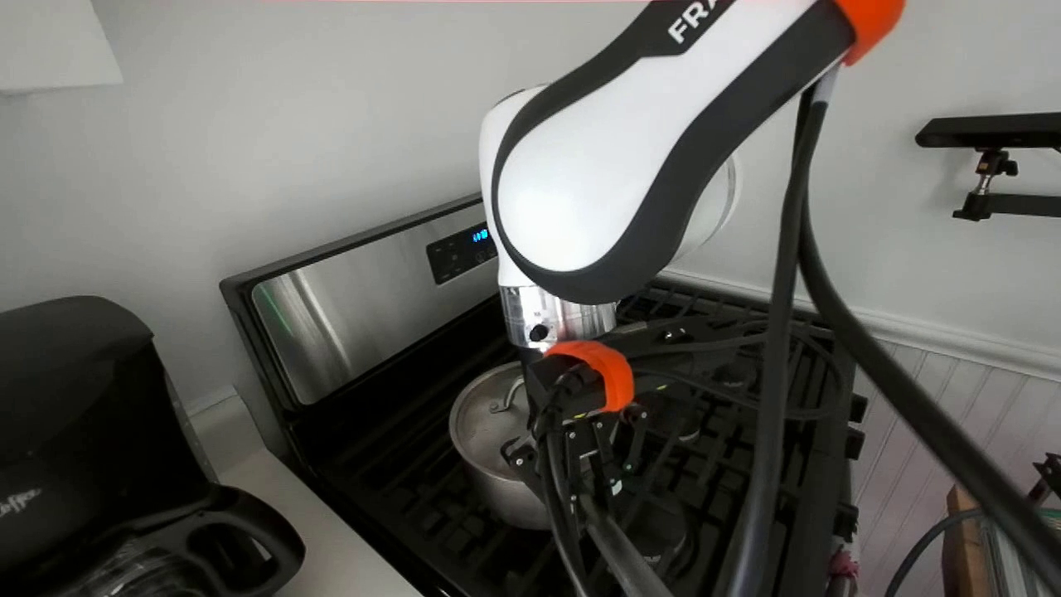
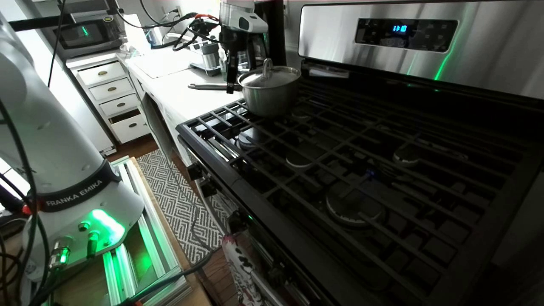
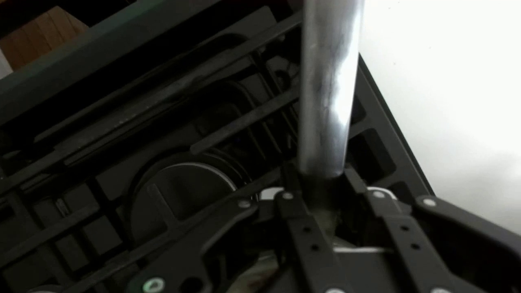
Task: Move the pot to the top left corner of the stove
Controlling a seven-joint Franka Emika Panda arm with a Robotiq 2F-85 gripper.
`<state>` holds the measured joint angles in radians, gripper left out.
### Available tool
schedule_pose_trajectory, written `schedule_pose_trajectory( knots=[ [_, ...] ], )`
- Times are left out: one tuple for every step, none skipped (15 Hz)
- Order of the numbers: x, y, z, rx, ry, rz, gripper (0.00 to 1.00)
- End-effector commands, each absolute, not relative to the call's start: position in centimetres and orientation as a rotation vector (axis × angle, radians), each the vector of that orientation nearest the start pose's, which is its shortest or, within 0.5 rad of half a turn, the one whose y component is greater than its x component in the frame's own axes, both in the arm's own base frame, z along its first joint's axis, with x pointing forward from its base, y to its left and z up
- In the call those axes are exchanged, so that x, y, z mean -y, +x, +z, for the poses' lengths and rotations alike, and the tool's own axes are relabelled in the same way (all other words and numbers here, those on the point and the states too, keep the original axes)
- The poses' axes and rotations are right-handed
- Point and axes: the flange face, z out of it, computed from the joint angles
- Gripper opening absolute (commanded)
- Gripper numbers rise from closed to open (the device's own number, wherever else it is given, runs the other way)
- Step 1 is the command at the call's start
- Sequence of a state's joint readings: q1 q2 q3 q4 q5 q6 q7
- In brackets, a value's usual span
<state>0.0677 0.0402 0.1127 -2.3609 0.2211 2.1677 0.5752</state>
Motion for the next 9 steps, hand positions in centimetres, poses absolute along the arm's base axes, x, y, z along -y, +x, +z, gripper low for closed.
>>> schedule_pose_trajectory(
  knots=[
    [-9.31, 48.67, 29.12, -0.781, -2.937, 0.421, 0.07],
    [-9.34, 48.69, 29.20, -0.778, -2.931, 0.419, 0.07],
    [-9.38, 48.73, 29.25, -0.780, -2.931, 0.418, 0.22],
    [-9.42, 48.73, 29.30, -0.783, -2.930, 0.419, 0.53],
    [-9.44, 48.74, 29.37, -0.783, -2.929, 0.419, 0.55],
    [-9.50, 48.75, 29.41, -0.780, -2.930, 0.416, 0.59],
    [-9.50, 48.73, 29.55, -0.778, -2.931, 0.413, 0.67],
    [-9.51, 48.70, 29.79, -0.777, -2.931, 0.407, 0.73],
    [-9.56, 48.66, 30.06, -0.776, -2.931, 0.399, 0.81]
  ],
)
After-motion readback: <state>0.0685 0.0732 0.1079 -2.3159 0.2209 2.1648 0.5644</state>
